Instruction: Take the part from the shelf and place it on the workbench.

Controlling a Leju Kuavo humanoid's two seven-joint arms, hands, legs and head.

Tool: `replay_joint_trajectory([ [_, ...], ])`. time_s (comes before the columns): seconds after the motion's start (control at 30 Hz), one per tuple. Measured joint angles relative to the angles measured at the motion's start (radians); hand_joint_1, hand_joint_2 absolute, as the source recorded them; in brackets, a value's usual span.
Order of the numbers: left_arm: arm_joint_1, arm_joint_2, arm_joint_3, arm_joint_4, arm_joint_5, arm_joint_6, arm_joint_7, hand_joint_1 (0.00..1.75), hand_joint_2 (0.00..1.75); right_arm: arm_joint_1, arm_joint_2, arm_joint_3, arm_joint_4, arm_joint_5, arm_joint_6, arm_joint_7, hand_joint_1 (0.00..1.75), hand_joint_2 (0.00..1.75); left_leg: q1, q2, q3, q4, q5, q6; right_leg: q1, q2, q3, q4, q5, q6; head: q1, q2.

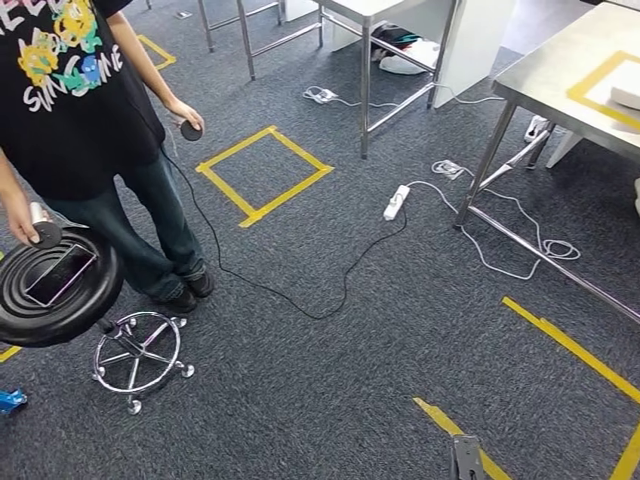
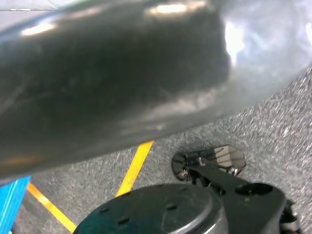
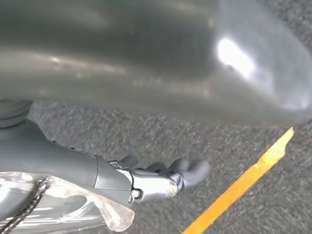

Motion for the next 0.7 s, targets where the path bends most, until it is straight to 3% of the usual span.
replay_joint_trajectory([
  [0.03, 0.002, 0.0, 0.002, 0.0, -0.001, 0.0, 0.0, 0.0, 0.0, -0.001, 0.0, 0.0, 0.0, 0.001, -0.002, 0.0, 0.0, 0.0, 0.001, 0.004, -0.002, 0.003, -0.001, -0.005, -0.001, -0.011, 0.005, -0.004, 0.003, -0.006, 0.0, 0.0],
  [0.1, 0.003, 0.0, 0.006, 0.0, -0.004, 0.0, 0.0, 0.0, 0.0, -0.002, 0.0, 0.0, -0.002, 0.003, -0.006, -0.001, 0.0, 0.0, 0.001, 0.044, -0.023, 0.048, -0.029, -0.015, -0.004, -0.035, 0.012, -0.012, 0.008, -0.017, -0.003, 0.0],
  [0.17, -0.002, 0.0, 0.008, 0.0, -0.008, 0.0, 0.0, 0.0, 0.0, 0.002, -0.001, 0.0, -0.002, 0.005, -0.01, -0.001, 0.0, 0.0, 0.005, 0.094, -0.077, 0.162, -0.09, -0.026, -0.003, -0.064, 0.016, -0.014, 0.005, -0.023, -0.007, 0.0],
  [0.2, -0.004, 0.0, 0.009, 0.0, -0.01, -0.001, 0.0, 0.0, 0.0, 0.004, -0.001, 0.0, -0.002, 0.006, -0.011, -0.001, 0.0, 0.0, 0.009, 0.105, -0.107, 0.224, -0.115, -0.031, -0.002, -0.08, 0.017, -0.014, 0.002, -0.024, -0.007, 0.0],
  [0.23, -0.004, 0.0, 0.01, 0.0, -0.012, -0.001, 0.0, 0.0, 0.0, 0.005, -0.001, 0.0, -0.002, 0.007, -0.011, -0.001, 0.0, 0.0, 0.013, 0.112, -0.127, 0.265, -0.126, -0.035, -0.002, -0.095, 0.019, -0.014, 0.0, -0.024, -0.007, 0.0],
  [0.27, -0.003, 0.0, 0.01, 0.0, -0.013, -0.001, 0.0, 0.0, 0.0, 0.005, -0.001, 0.0, -0.002, 0.008, -0.011, -0.001, 0.0, 0.0, 0.017, 0.117, -0.129, 0.27, -0.116, -0.039, -0.002, -0.11, 0.021, -0.013, -0.003, -0.023, -0.007, 0.0],
  [0.33, -0.001, 0.0, 0.011, 0.0, -0.014, -0.001, 0.0, 0.0, 0.0, 0.004, -0.001, 0.0, -0.003, 0.01, -0.011, -0.001, 0.0, 0.0, 0.024, 0.139, -0.078, 0.172, -0.054, -0.042, -0.002, -0.136, 0.03, -0.013, -0.01, -0.018, -0.007, 0.0],
  [0.4, -0.004, -0.001, 0.011, 0.0, -0.017, -0.001, 0.0, 0.0, 0.0, 0.003, -0.001, 0.001, -0.003, 0.011, -0.011, -0.001, 0.0, 0.0, 0.02, 0.184, -0.015, 0.051, -0.013, -0.038, 0.002, -0.158, 0.036, -0.013, -0.02, -0.006, -0.007, 0.0],
  [0.47, -0.006, -0.002, 0.012, 0.0, -0.02, -0.001, 0.0, 0.0, 0.0, 0.001, -0.001, 0.001, -0.004, 0.011, -0.011, -0.001, 0.0, 0.0, 0.012, 0.197, 0.004, 0.011, -0.016, -0.027, 0.005, -0.178, 0.041, -0.015, -0.03, 0.008, -0.005, 0.0],
  [0.5, -0.005, -0.001, 0.012, 0.0, -0.02, -0.001, 0.0, 0.0, 0.0, -0.002, -0.001, 0.002, -0.004, 0.011, -0.011, -0.001, 0.0, 0.0, 0.01, 0.184, 0.003, 0.009, -0.016, -0.02, 0.004, -0.188, 0.048, -0.017, -0.032, 0.014, -0.004, 0.0],
  [0.53, -0.003, -0.001, 0.013, 0.0, -0.02, -0.001, 0.0, 0.0, 0.0, -0.004, -0.001, 0.002, -0.004, 0.011, -0.011, -0.001, 0.0, 0.0, 0.01, 0.172, 0.004, 0.006, -0.015, -0.014, 0.001, -0.19, 0.053, -0.017, -0.036, 0.02, -0.004, 0.0],
  [0.6, -0.001, -0.001, 0.015, 0.0, -0.02, -0.001, 0.0, 0.0, 0.0, -0.007, -0.001, 0.004, -0.004, 0.012, -0.011, -0.002, 0.0, 0.0, 0.012, 0.15, 0.006, 0.0, -0.009, 0.0, -0.003, -0.149, 0.043, 0.019, -0.066, 0.028, 0.0, 0.0],
  [0.67, -0.004, -0.002, 0.018, 0.0, -0.019, -0.001, 0.0, 0.0, 0.0, -0.002, -0.001, 0.005, -0.004, 0.012, -0.011, -0.002, 0.0, 0.0, 0.013, 0.126, 0.006, -0.003, -0.006, 0.009, -0.004, -0.088, -0.018, 0.137, -0.131, 0.029, 0.006, 0.0],
  [0.7, -0.005, -0.002, 0.02, 0.0, -0.016, -0.001, 0.0, 0.0, 0.0, 0.001, -0.001, 0.005, -0.004, 0.012, -0.011, -0.002, 0.0, 0.0, 0.011, 0.113, 0.006, -0.003, -0.007, 0.012, -0.004, -0.072, -0.058, 0.209, -0.158, 0.027, 0.007, 0.0],
])
